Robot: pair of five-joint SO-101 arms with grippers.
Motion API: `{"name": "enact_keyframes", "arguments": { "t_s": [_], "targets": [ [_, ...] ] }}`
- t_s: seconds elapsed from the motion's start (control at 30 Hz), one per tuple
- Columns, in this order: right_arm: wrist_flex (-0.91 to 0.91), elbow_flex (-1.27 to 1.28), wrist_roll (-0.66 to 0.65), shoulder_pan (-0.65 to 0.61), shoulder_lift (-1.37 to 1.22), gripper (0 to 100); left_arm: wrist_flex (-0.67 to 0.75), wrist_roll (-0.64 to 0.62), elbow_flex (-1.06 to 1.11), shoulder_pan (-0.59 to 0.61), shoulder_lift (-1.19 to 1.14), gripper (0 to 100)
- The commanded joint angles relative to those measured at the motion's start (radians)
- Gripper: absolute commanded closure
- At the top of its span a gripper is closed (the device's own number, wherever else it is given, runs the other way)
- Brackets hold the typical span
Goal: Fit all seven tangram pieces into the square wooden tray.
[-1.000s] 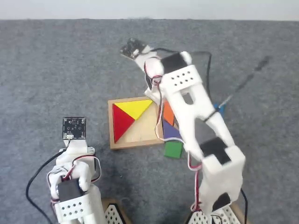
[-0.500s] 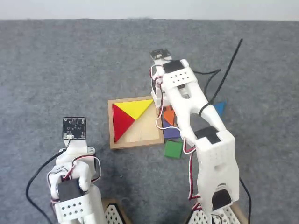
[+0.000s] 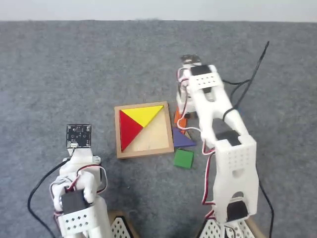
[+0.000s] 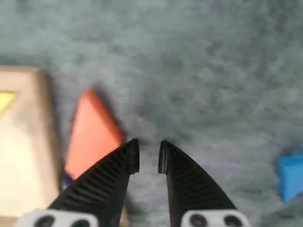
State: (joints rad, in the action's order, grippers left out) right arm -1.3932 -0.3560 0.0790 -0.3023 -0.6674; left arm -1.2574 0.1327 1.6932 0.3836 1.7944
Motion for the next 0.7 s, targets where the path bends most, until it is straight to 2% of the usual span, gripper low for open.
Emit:
{"name": "enact_keyframes", "arguments": {
  "t_s": [0.0,0.13,0.47,0.67],
  "targets": [
    [0.022,-0.006,0.008,0.053,0.022,91.9,-0.005,0.009,-0.008,0.003,0.018,98],
    [0.01,-0.015,0.003,0.039,0.073,91.9,-0.005,0.009,-0.008,0.003,0.018,98],
    [-0.033,-0.012,0.002,-0.209,0.179,91.4,-0.005,0.009,-0.008,0.003,0.018,98],
    [-0.024,-0.008,0.005,-0.193,0.091,91.3,-0.005,0.009,-0.008,0.003,0.018,98]
  ]
}}
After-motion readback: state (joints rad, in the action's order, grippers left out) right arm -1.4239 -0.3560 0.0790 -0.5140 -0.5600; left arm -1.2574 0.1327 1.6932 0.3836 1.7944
